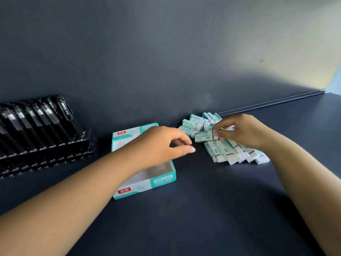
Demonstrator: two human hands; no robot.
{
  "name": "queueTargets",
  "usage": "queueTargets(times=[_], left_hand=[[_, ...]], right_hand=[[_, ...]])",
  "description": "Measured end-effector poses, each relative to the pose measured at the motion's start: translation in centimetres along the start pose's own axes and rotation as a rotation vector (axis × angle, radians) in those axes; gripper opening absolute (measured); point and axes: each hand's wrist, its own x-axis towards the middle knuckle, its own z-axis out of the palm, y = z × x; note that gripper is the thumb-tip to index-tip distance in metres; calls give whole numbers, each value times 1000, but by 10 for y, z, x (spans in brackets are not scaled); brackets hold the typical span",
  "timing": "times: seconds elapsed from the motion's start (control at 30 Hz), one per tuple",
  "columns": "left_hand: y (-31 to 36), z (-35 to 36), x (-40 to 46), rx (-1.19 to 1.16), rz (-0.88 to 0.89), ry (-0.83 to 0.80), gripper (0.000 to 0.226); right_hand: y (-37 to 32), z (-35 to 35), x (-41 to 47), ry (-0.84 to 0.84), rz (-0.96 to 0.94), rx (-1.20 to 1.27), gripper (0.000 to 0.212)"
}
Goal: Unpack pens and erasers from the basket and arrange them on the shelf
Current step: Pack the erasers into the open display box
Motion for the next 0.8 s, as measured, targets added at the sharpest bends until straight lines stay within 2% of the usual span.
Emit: queueTargets(times=[0.13,0.3,0.5,0.6,0.7,0.8], left_hand=[[16,14,38,61,34,-93,42],[33,30,67,212,153,-213,66],[34,44,75,160,49,-266,77],[39,46,72,185,-7,-241,77],[44,49,72,245,-26,-214,73],[46,44,71,186,-59,-230,63]], right_hand=[[10,-10,-2,-6,44,36,17],[16,-19,-3,-84,153,40,24],[20,-26,-7,-157,179,106,23],[17,-29,-10,-155,181,114,25],[16,-29,-11,-151,176,111,25],[16,-29,-13,-153,181,127,25]])
